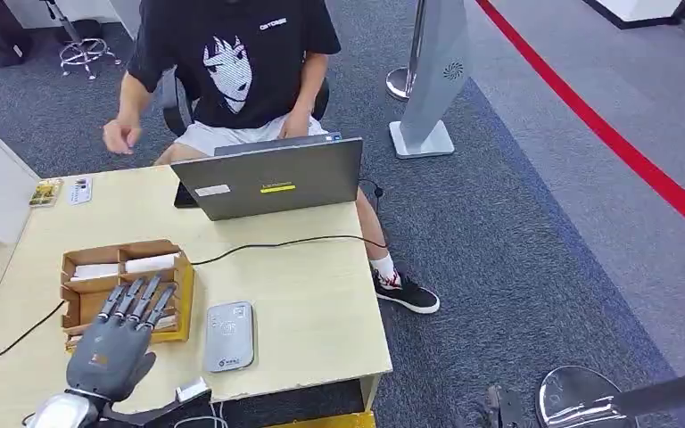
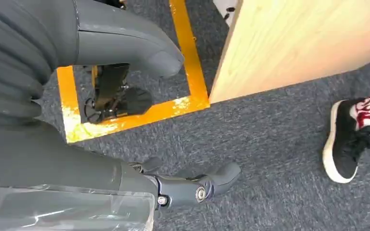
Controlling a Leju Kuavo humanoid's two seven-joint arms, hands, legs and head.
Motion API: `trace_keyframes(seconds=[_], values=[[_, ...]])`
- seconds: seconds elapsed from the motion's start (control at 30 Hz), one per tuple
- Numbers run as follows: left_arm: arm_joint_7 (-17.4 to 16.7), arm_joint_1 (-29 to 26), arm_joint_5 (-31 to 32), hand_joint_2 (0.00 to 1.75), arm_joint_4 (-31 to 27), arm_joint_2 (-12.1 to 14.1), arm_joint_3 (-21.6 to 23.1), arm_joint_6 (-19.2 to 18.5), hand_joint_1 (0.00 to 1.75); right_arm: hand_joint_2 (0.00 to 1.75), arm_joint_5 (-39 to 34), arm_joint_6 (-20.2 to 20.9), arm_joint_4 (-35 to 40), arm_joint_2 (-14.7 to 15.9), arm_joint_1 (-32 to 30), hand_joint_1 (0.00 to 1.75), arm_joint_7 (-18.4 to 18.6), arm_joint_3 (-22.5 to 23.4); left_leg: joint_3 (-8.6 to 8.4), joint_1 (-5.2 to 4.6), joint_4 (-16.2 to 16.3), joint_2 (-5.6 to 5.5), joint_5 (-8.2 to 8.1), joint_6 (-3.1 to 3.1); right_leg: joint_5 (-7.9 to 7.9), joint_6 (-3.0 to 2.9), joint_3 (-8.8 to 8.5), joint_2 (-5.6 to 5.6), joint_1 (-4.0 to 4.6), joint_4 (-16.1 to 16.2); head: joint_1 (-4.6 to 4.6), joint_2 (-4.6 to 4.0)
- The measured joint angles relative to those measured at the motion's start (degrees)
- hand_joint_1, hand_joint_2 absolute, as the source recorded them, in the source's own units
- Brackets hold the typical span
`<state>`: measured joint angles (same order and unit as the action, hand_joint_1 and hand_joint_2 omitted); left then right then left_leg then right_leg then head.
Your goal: Pass the card to the sensor for recognition and then transmit it.
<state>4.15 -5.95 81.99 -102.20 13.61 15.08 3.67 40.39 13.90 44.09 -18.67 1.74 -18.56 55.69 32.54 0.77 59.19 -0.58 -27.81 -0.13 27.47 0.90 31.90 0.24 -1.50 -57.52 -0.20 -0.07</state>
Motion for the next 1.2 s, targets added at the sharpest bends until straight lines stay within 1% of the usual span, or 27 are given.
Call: trace_keyframes(seconds=[0.3, 0.5, 0.6, 0.73, 0.9, 1.0, 1.07, 1.2], values=[[-0.04, -0.01, 0.44, 1.75, 1.95, -4.59, -5.16, 1.18, 0.0, 1.75, -4.92, 0.07, 1.49, -0.02, -0.85, 0.0, 1.88, -2.36, 0.0, 0.0, 0.0, 0.0, 0.0, 0.0, 0.0, 0.0, 0.02, 0.0, 0.0, 0.0, 0.0, 0.0], [-0.04, 0.07, -0.31, 1.75, 3.08, -7.37, -7.23, 1.55, 0.0, 1.75, -4.76, 0.59, 2.23, -0.02, -0.85, 0.0, 2.84, -2.71, -0.01, 0.0, 0.0, 0.0, 0.0, 0.0, 0.0, 0.0, 0.01, 0.0, 0.0, 0.0, 0.0, 0.0], [-0.15, 0.13, -0.98, 1.75, 3.26, -10.01, -8.7, 2.01, 0.0, 1.75, -3.95, 1.14, 2.25, -0.02, -0.83, 0.0, 2.82, -2.62, 0.0, -0.01, 0.0, 0.0, 0.0, 0.0, 0.0, 0.0, 0.01, 0.0, -0.01, 0.0, 0.0, 0.0], [-0.42, 0.2, -1.09, 1.75, 3.58, -12.28, -9.88, 1.99, 0.0, 1.75, -3.98, 1.14, 2.25, -0.02, -0.83, 0.0, 2.82, -2.6, 0.0, -0.01, 0.01, -0.01, 0.0, 0.0, 0.0, 0.0, 0.01, 0.0, -0.01, 0.01, 0.02, 0.0], [-0.72, 0.26, -2.08, 1.75, 4.19, -14.25, -10.88, 1.07, 0.0, 1.75, -3.87, 1.18, 2.25, -0.02, -0.83, 0.0, 2.88, -2.56, -0.01, -0.01, 0.01, -0.01, 0.0, 0.0, 0.0, 0.0, 0.02, 0.0, 0.0, 0.01, 0.0, 0.0], [-1.18, 0.34, -1.42, 1.75, 4.39, -16.25, -12.04, -0.59, 0.0, 1.75, -3.04, 1.2, 2.25, -0.02, -0.83, 0.0, 2.95, -2.41, 0.0, -0.01, 0.01, -0.01, 0.0, 0.0, 0.0, 0.0, 0.01, 0.0, 0.0, 0.01, 0.0, 0.0], [-1.18, 0.34, -1.05, 1.75, 4.39, -17.44, -12.61, -1.03, 0.0, 1.75, -3.04, 1.2, 2.25, -0.02, -0.83, 0.0, 2.97, -2.32, 0.0, -0.01, 0.01, -0.01, 0.0, 0.0, 0.0, 0.0, 0.01, 0.0, 0.0, 0.01, 0.0, 0.0], [-1.18, 0.41, -0.9, 1.75, 4.39, -18.77, -13.07, -1.27, 0.0, 1.75, -3.01, 1.22, 2.25, -0.02, -0.84, 0.0, 2.97, -2.25, 0.0, -0.01, 0.01, -0.01, 0.0, 0.0, 0.0, 0.0, 0.01, 0.0, -0.01, 0.01, 0.0, 0.0]])
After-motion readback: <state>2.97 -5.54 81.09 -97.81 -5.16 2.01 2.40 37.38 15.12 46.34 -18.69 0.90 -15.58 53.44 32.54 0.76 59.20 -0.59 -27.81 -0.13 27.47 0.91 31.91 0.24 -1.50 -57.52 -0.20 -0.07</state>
